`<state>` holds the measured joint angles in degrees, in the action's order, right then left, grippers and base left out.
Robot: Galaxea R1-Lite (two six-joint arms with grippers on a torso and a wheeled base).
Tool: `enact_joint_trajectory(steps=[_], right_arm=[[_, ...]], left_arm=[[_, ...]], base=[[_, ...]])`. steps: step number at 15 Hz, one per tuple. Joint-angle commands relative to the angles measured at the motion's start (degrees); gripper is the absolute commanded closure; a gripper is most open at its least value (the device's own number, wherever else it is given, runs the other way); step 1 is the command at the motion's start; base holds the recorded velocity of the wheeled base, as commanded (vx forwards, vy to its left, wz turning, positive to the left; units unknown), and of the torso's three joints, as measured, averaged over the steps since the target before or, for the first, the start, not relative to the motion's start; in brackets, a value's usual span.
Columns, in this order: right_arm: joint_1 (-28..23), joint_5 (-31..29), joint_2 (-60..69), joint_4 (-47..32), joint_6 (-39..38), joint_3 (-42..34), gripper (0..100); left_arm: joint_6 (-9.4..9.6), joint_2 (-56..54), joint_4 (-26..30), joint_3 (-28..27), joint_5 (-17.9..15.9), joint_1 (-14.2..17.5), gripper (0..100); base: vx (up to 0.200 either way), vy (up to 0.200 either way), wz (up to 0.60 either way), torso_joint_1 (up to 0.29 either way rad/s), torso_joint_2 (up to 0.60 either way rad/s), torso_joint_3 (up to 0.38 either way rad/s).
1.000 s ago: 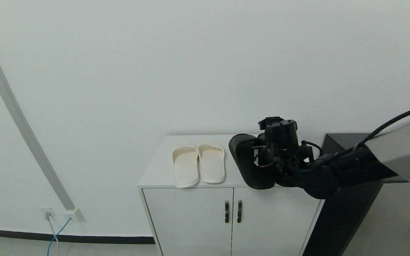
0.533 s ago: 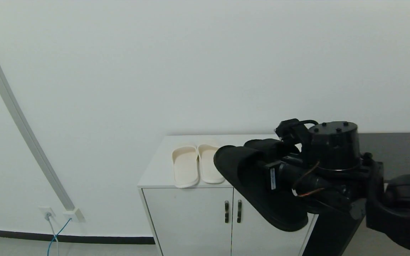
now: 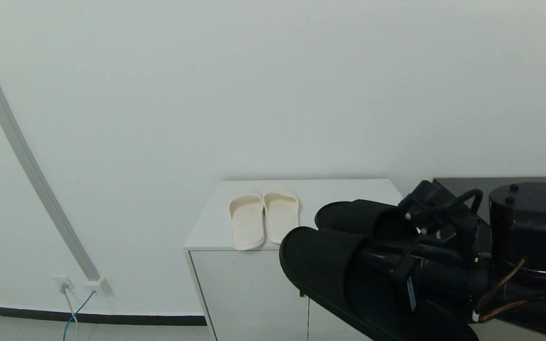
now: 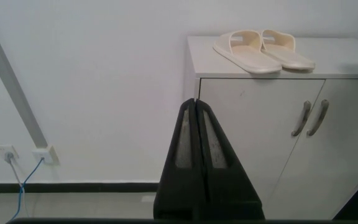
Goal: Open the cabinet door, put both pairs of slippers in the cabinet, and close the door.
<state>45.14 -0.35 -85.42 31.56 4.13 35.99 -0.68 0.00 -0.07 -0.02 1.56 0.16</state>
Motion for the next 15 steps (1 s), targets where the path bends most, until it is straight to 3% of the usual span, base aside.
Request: enact_joint_trajectory(steps=[1, 4, 8, 13, 15], right_arm=[[0.12, 1.85, 1.66, 3.07, 4.92, -4.35, 100], [0.03, 1.94, 1.31, 4.56, 3.95, -4.87, 100], [0.03, 3.61, 1.04, 4.39, 3.16, -4.87, 100], [0.03, 4.57, 0.96, 4.47, 3.07, -6.1, 100], [-0.41, 8.44, 0.78, 4.74, 3.16, -7.25, 100]], left_arm=[[-0.02, 0.0, -0.01, 0.02, 0.02, 0.02, 100], [-0.02, 0.0, -0.01, 0.02, 0.02, 0.02, 100], [-0.11, 0.0, -0.01, -0.06, 0.02, 0.02, 100], [-0.02, 0.0, -0.01, 0.02, 0.02, 0.02, 100], [-0.02, 0.0, -0.01, 0.02, 0.02, 0.02, 100]], base=[[0.0, 0.0, 0.0, 0.0, 0.0, 0.0], [0.0, 0.0, 0.0, 0.0, 0.0, 0.0], [-0.2, 0.0, 0.0, 0.001, 0.0, 0.005], [0.0, 0.0, 0.0, 0.0, 0.0, 0.0], [0.0, 0.0, 0.0, 0.0, 0.0, 0.0]])
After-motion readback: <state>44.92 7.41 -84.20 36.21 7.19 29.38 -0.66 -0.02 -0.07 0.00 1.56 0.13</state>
